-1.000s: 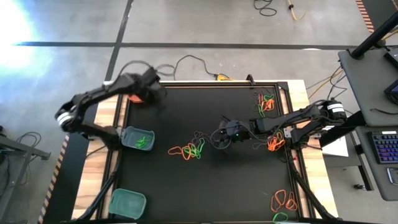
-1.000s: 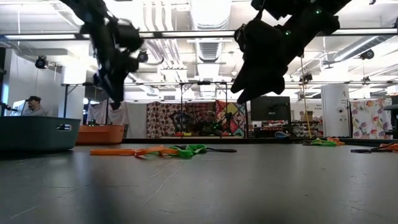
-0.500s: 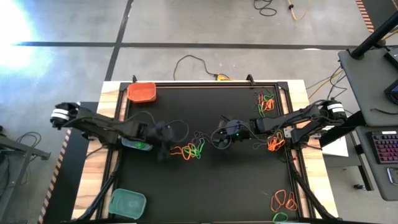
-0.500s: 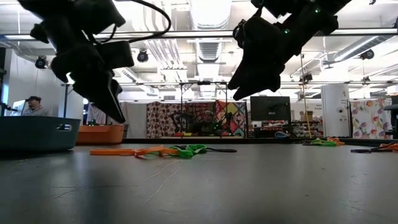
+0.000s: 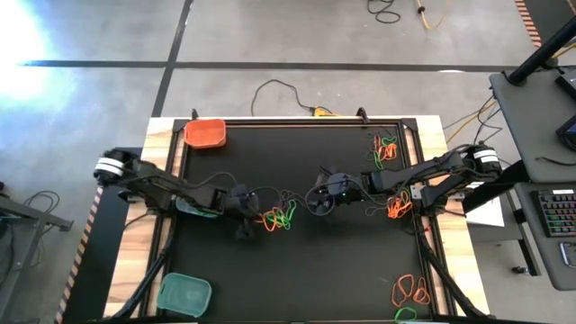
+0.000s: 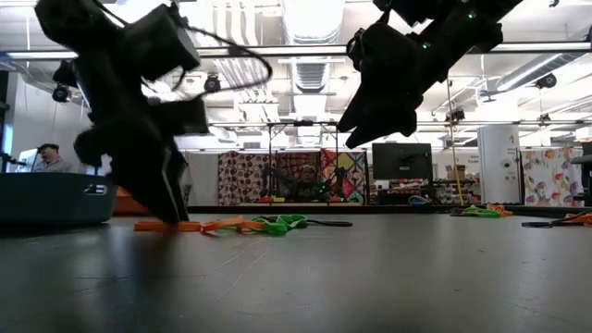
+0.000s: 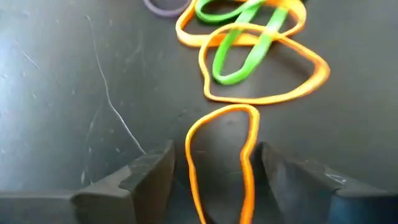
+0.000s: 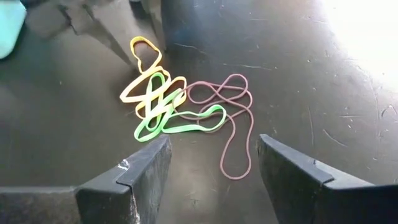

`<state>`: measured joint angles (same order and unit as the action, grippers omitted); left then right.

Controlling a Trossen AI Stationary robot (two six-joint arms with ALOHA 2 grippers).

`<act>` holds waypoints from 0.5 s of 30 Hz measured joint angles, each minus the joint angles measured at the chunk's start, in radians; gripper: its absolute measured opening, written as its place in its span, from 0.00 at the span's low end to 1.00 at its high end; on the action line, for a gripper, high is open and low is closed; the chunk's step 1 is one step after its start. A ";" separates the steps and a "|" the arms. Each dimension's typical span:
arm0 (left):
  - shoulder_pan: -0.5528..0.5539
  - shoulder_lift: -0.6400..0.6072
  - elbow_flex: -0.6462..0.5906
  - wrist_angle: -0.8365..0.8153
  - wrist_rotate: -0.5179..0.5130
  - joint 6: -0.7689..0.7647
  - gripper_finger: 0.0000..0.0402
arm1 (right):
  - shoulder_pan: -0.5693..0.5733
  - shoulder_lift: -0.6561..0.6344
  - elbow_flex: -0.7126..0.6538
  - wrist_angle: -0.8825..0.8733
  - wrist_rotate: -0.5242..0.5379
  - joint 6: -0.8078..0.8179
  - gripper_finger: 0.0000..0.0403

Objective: Sort rubber bands into baskets
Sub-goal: Put the orange rubber band into the orange bin

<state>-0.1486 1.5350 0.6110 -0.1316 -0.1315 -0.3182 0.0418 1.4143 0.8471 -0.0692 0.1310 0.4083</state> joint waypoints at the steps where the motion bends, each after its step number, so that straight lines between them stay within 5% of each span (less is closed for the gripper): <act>1: -0.001 0.019 0.004 0.005 -0.003 0.001 0.61 | 0.001 0.000 0.000 0.000 0.000 0.000 0.57; 8: -0.001 0.084 0.020 0.007 -0.032 0.002 0.62 | 0.000 0.000 0.000 0.000 0.000 -0.003 0.57; 15: 0.001 0.075 0.017 0.003 -0.062 0.010 0.34 | -0.001 0.000 0.000 0.000 0.000 -0.017 0.57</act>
<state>-0.1479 1.6101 0.6281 -0.1290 -0.1937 -0.3083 0.0410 1.4143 0.8471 -0.0692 0.1310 0.3915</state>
